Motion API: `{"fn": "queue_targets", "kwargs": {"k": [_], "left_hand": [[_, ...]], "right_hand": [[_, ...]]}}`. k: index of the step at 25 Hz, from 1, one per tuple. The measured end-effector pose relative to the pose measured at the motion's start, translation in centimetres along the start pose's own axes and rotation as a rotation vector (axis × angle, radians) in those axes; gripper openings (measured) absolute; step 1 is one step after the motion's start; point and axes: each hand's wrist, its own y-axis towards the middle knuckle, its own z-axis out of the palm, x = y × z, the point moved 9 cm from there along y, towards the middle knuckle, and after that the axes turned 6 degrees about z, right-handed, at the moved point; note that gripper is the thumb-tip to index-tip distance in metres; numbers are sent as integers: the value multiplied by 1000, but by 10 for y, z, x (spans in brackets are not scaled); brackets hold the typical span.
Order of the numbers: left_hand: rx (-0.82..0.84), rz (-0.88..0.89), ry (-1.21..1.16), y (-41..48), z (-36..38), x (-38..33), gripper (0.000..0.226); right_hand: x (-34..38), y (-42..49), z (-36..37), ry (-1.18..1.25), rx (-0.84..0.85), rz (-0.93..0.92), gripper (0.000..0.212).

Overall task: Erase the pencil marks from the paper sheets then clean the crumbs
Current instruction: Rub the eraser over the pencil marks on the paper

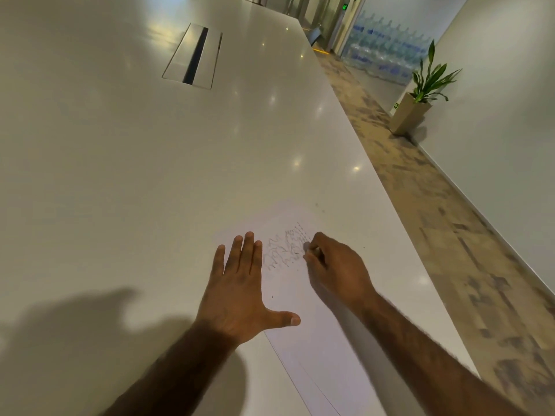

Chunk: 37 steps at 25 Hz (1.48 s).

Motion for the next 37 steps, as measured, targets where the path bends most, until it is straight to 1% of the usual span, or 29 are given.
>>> {"fn": "queue_targets", "kwargs": {"k": [1, 2, 3, 4, 5, 6, 8, 9, 11, 13, 14, 15, 17, 18, 19, 21, 23, 24, 25, 26, 27, 28, 29, 31, 32, 33, 34, 35, 37], "left_hand": [[1, 5, 4, -1, 1, -1, 146], [-4, 8, 19, 0, 1, -1, 144], [-7, 9, 37, 0, 1, 0, 143], [-5, 9, 41, 0, 1, 1, 143], [3, 9, 30, 1, 1, 1, 144], [15, 11, 19, 2, 1, 0, 147], [14, 14, 19, 0, -1, -1, 151], [9, 14, 20, 0, -2, -1, 152], [15, 9, 18, 0, 0, -1, 150], [20, 7, 36, 1, 2, 0, 146], [24, 10, 34, 1, 3, 0, 146], [28, 13, 23, 2, 3, 0, 147], [34, 16, 6, 0, 2, -1, 150], [27, 18, 3, 0, 1, -1, 151], [24, 18, 3, -1, 0, -1, 151], [33, 14, 7, 0, 2, -2, 151], [29, 12, 24, 0, 3, -1, 148], [30, 13, 24, 1, 3, 0, 148], [31, 14, 14, 1, 3, 0, 149], [34, 14, 3, 2, 3, -1, 150], [32, 16, -4, 1, 3, -1, 150], [24, 16, -5, 0, 1, -1, 150], [24, 17, -3, -1, 0, -1, 150], [32, 16, 3, -1, 1, -2, 150], [27, 11, 9, -1, 1, -2, 149], [25, 9, 17, -1, 0, -1, 147], [27, 8, 19, 0, 0, 0, 147], [35, 6, 16, 1, 0, 1, 147], [44, 5, 14, 0, 0, -1, 149]], "right_hand": [[19, -15, 9, 24, 25, -89, 18], [43, -39, 25, 27, 94, -203, 21], [51, -56, 38, -8, 132, -289, 24], [51, -58, 37, -32, 128, -332, 26], [41, -45, 28, -49, 90, -308, 25], [22, -23, 12, -95, 35, -204, 21], [-15, 6, -11, -121, 4, 8, 12], [-18, 8, -11, -79, 7, 16, 12], [17, -17, 3, 25, 40, -147, 17], [48, -58, 35, -14, 141, -344, 19], [44, -60, 36, -50, 139, -365, 20], [32, -47, 27, -67, 96, -327, 21], [-7, -11, -3, -115, -1, -114, 20], [-21, 0, -11, -99, -14, -33, 15], [-22, 2, -12, -67, -9, -12, 12], [11, -21, 5, 11, 28, -125, 14], [40, -56, 33, -33, 113, -305, 14], [38, -53, 32, -57, 112, -321, 13], [26, -38, 24, -80, 81, -270, 14], [8, -17, 11, -131, 52, -170, 15], [-10, 0, -2, -158, 40, -62, 12], [-22, 10, -9, -148, 34, 0, 9], [-19, 11, -11, -105, 36, 2, 8], [16, -17, 5, -13, 43, -130, 12], [38, -41, 19, -21, 80, -218, 13], [44, -51, 29, -41, 100, -259, 13], [40, -47, 31, -41, 100, -255, 11], [27, -31, 25, -48, 73, -193, 11], [-9, 6, 1, -92, 36, 18, 11]]}}
